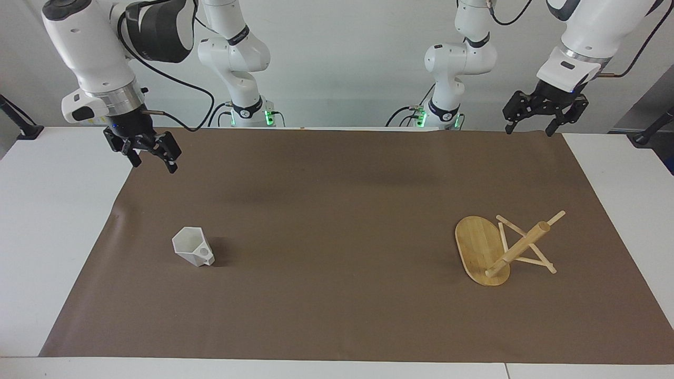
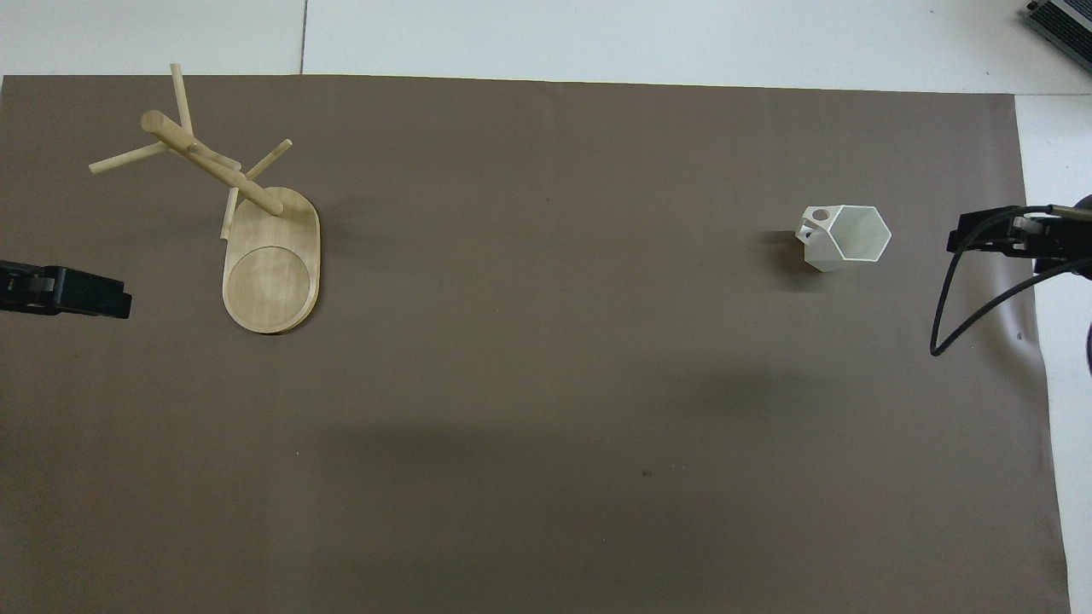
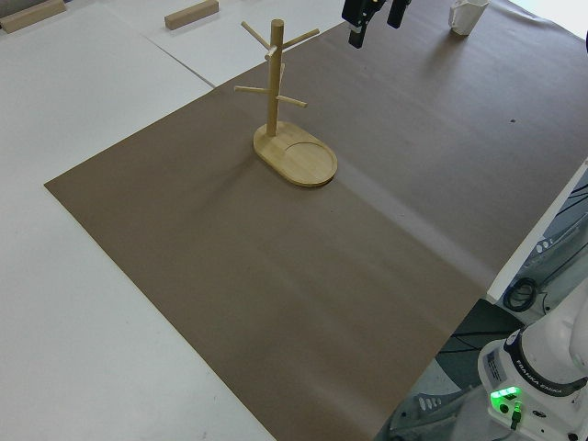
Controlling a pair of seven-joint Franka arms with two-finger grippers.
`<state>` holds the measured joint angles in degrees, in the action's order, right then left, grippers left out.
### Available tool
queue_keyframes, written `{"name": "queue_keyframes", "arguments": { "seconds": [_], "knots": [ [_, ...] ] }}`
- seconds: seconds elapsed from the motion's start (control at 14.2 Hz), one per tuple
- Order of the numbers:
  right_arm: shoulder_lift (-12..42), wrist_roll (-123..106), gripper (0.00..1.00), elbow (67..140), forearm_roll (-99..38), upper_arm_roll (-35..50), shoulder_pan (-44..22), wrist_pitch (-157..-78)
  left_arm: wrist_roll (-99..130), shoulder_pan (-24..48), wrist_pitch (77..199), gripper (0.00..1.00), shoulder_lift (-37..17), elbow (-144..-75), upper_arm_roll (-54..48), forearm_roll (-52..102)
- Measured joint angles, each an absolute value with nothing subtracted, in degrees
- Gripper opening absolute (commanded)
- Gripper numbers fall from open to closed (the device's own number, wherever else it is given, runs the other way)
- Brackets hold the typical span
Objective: Hang cup on rack
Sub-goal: 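Reach the right gripper to the white mug and grasp its rim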
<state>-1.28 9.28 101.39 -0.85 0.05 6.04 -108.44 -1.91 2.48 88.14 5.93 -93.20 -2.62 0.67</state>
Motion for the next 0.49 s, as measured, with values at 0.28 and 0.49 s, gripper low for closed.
{"name": "queue_keyframes", "arguments": {
  "seconds": [0.28, 0.49],
  "knots": [
    [1.5, 12.6, 1.0, 105.9, -0.9, -0.1, 6.9, -116.0, -1.9, 2.5, 88.1, 1.0, 5.9, -93.2, -2.6, 0.7],
    [6.3, 13.0, 1.0, 106.6, -0.9, -0.4, 7.4, -121.7, -1.9, 2.5, 88.1, 1.0, 5.9, -93.2, -2.6, 0.7]
  ]
}}
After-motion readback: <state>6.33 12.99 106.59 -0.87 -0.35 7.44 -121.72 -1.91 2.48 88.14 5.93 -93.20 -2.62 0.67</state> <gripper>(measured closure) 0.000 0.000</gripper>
